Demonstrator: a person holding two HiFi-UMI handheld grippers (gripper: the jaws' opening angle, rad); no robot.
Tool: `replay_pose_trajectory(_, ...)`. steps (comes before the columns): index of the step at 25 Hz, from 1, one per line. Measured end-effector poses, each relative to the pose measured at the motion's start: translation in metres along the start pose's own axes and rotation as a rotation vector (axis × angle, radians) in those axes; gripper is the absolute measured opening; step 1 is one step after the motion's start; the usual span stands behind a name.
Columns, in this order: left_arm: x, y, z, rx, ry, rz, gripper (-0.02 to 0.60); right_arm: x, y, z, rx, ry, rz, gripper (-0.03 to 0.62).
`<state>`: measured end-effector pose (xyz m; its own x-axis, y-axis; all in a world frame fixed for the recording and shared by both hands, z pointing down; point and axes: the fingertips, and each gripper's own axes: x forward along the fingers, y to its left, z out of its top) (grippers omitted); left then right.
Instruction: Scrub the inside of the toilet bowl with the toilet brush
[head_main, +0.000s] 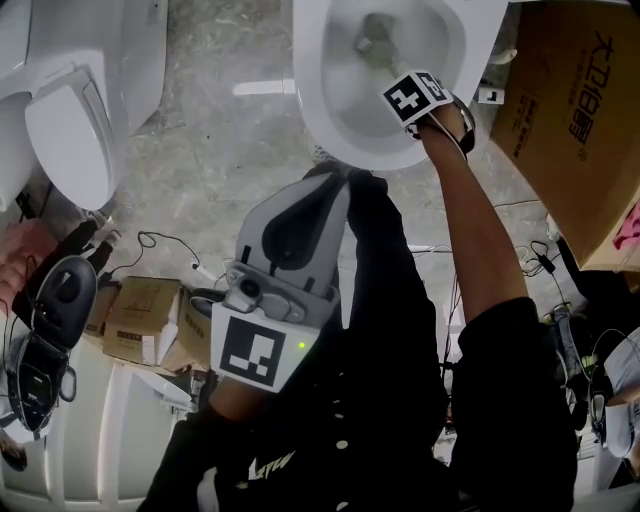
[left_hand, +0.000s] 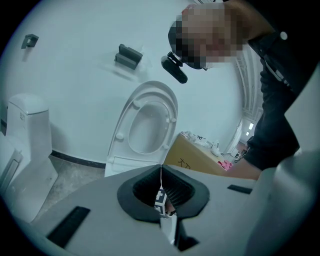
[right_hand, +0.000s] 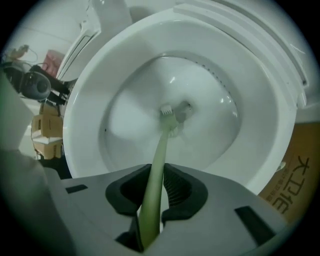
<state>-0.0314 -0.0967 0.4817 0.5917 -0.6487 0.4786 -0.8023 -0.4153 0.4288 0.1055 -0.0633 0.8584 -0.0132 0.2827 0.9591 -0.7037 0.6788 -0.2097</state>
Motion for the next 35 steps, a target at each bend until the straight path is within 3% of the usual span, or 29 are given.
replay_pose_trajectory(8, 0.004, -0.003, -0.005, -0.002, 0.006, -0.003, 0.028, -0.003, -0.006, 0.019, 0.158, -0.114, 0.019, 0.088)
replay_pose_trajectory(15, 0.011, -0.006, -0.010, 0.018, 0.009, -0.009, 0.028, -0.011, -0.032, 0.027, 0.177, -0.151, -0.030, 0.087)
replay_pose_trajectory(21, 0.018, -0.021, -0.009, 0.048, -0.001, -0.026, 0.029, -0.010, -0.029, 0.022, 0.145, -0.186, -0.017, 0.087)
replay_pose_trajectory(27, 0.006, -0.049, 0.018, 0.082, -0.037, -0.053, 0.029, -0.049, -0.013, -0.009, 0.113, -0.227, -0.037, 0.087)
replay_pose_trajectory(35, -0.037, -0.092, 0.090, 0.143, -0.086, -0.088, 0.029, -0.165, 0.015, -0.056, 0.054, -0.336, -0.116, 0.087)
